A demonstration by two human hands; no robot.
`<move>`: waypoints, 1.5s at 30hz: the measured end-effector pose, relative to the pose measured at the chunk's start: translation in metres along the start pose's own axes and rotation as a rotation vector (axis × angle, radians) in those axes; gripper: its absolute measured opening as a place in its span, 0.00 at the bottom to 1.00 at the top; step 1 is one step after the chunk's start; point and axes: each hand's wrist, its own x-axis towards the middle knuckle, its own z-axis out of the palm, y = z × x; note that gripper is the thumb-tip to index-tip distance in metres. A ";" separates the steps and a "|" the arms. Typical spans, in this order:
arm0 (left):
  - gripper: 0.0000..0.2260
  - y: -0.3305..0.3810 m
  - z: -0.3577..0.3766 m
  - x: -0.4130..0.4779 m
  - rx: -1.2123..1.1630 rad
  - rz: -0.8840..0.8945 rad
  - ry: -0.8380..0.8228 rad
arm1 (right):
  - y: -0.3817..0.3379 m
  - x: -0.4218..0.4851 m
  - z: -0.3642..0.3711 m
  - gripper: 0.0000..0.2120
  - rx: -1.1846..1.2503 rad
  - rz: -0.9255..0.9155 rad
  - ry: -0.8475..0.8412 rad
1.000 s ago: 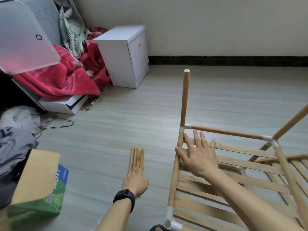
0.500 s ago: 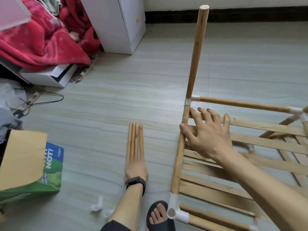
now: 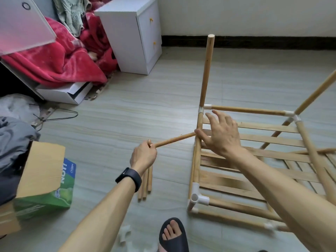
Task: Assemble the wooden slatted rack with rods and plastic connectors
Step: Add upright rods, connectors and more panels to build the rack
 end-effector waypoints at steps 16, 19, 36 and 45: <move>0.10 0.146 -0.110 -0.161 -0.416 0.801 0.068 | -0.058 -0.089 -0.132 0.15 0.697 -0.246 -0.018; 0.11 0.144 -0.098 -0.164 -0.522 0.775 -0.110 | -0.043 -0.102 -0.124 0.13 0.717 -0.230 -0.049; 0.34 0.029 0.006 -0.148 -0.097 0.466 -0.529 | -0.055 -0.114 -0.127 0.24 1.617 0.285 0.109; 0.34 0.025 0.012 -0.144 -0.130 0.476 -0.535 | -0.075 -0.106 -0.116 0.25 1.648 0.232 0.100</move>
